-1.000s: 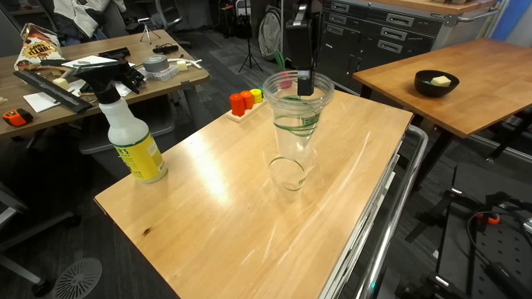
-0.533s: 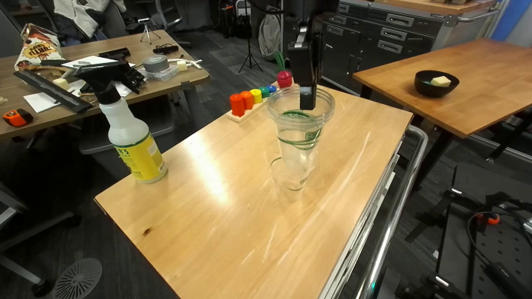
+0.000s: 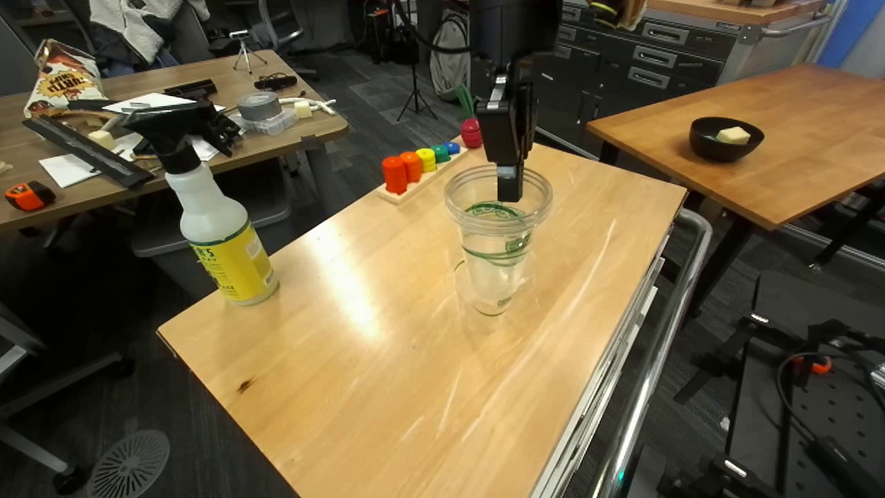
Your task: Pick up all the cups on the table and stack them up together.
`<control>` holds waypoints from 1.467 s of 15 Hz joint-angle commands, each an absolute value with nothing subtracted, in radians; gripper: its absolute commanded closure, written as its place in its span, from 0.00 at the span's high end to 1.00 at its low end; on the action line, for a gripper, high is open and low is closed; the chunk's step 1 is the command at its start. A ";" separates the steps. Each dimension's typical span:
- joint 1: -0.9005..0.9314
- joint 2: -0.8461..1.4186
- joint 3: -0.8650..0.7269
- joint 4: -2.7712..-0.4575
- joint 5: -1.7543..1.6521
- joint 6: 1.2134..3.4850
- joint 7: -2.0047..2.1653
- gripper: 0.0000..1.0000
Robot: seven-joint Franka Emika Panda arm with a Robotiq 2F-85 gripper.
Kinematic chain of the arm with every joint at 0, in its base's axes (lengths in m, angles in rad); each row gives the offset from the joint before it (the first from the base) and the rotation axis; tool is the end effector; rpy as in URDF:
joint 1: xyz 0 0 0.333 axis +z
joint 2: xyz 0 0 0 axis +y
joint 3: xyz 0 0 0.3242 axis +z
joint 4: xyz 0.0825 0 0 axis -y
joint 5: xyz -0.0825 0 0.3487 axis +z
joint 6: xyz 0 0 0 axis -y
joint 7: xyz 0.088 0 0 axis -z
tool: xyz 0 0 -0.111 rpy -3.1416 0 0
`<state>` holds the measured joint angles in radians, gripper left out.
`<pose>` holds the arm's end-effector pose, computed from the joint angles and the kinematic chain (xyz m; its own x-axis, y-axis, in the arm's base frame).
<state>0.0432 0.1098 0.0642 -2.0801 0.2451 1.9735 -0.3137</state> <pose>0.5080 0.0707 0.3856 0.9381 0.3119 -0.1506 0.2660 -0.9272 -0.2638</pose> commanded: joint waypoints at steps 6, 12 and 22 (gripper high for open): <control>0.046 0.073 0.084 -2.103 0.248 2.029 -0.334 0.71; 0.044 0.010 0.060 -2.091 0.065 2.023 -0.164 1.00; -0.095 -0.025 -0.096 -1.927 0.006 1.869 0.114 1.00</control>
